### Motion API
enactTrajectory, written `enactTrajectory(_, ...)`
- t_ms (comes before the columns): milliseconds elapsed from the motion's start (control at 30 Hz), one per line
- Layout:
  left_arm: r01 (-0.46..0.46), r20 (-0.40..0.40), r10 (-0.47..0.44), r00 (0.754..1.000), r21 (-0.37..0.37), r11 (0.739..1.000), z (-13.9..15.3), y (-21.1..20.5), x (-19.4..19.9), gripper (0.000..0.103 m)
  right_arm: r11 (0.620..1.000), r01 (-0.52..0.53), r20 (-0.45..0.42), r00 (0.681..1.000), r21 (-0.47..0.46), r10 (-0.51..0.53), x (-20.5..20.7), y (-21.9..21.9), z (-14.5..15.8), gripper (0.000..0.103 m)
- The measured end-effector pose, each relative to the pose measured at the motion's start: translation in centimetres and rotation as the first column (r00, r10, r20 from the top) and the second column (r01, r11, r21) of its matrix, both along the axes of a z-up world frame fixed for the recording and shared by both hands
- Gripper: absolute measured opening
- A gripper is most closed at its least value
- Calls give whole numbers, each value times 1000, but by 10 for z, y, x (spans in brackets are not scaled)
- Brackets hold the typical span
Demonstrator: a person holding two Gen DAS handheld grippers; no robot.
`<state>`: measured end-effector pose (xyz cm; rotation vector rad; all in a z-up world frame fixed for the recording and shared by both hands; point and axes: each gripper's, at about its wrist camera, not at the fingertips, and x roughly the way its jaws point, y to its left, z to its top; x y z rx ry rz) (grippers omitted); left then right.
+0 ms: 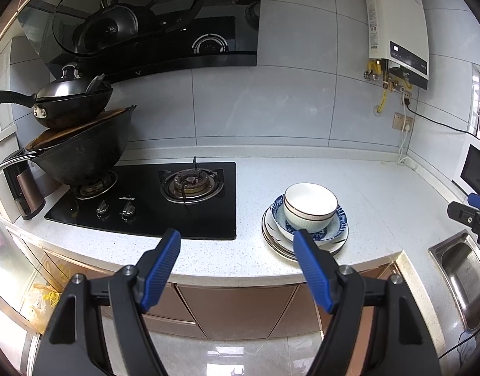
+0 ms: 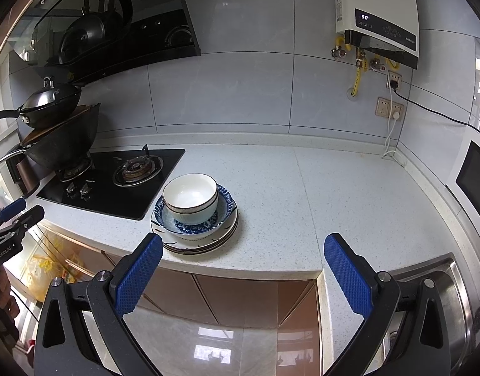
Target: Organize plates and bowls
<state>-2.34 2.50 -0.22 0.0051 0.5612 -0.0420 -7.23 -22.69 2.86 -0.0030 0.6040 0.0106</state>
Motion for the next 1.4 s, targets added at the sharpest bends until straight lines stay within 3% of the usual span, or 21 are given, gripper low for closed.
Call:
enactTrajectory(633, 121, -37, -120, 992, 33, 992, -2, -30, 16, 74, 994, 111, -3, 994, 7, -111, -12, -38, 1, 102)
enactTrajectory(1033, 70, -41, -69, 997, 30, 997, 0, -42, 18, 74, 998, 62, 12, 998, 5, -62, 0, -51, 4, 102)
enactTrajectory(1400, 88, -40, -86, 995, 25, 996, 5, -48, 20, 74, 998, 64, 10, 998, 6, -64, -1, -55, 3, 102)
